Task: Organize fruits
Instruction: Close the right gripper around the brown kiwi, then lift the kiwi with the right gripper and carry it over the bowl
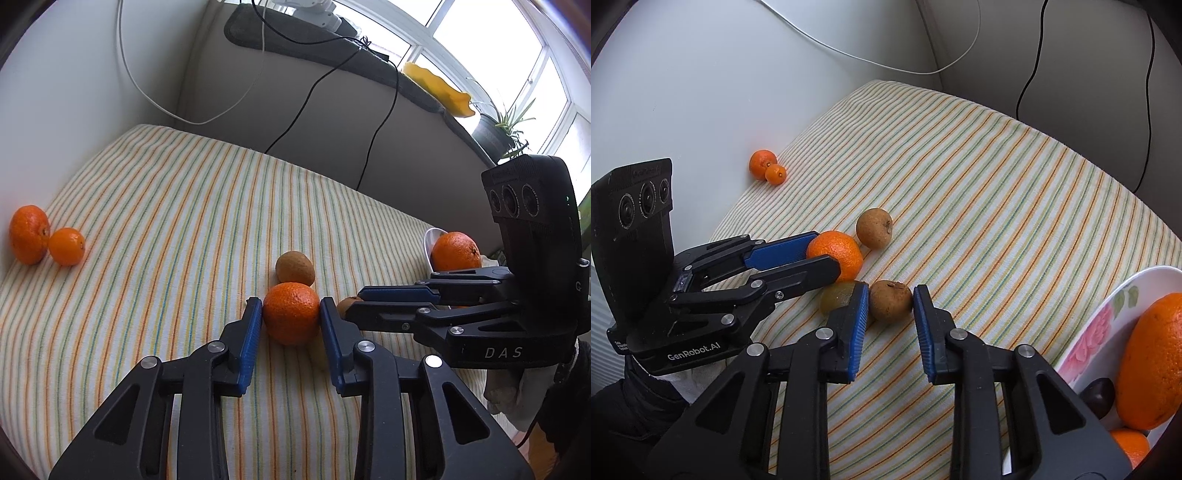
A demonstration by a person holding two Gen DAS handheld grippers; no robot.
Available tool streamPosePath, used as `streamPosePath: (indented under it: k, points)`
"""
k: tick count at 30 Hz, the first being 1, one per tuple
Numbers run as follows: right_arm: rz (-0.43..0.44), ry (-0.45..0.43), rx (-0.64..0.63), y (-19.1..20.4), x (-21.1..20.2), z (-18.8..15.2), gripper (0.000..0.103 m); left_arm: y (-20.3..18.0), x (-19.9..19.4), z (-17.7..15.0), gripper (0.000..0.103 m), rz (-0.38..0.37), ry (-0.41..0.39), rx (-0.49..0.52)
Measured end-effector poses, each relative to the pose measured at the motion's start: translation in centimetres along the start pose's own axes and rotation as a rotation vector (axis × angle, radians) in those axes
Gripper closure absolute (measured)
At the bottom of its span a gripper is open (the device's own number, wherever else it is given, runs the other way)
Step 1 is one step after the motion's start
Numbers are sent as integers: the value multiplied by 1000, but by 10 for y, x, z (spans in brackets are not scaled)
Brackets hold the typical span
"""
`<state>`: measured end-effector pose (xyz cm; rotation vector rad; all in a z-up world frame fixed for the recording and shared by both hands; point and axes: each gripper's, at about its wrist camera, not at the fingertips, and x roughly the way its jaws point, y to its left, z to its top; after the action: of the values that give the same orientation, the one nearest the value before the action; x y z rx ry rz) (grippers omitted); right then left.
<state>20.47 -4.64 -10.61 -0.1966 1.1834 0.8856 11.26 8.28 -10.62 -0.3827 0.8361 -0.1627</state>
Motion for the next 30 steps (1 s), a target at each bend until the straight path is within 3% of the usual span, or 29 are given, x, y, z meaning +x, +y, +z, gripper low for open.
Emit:
streamPosePath:
  k: [19,30]
  points:
    - [-15,-108,18,-1,-42,-9,78,-9,-15,1,73,8,-38,14]
    - [-22,-207,44,-7,-92,-30,78,-34,-26,1,73,-12,-60,56]
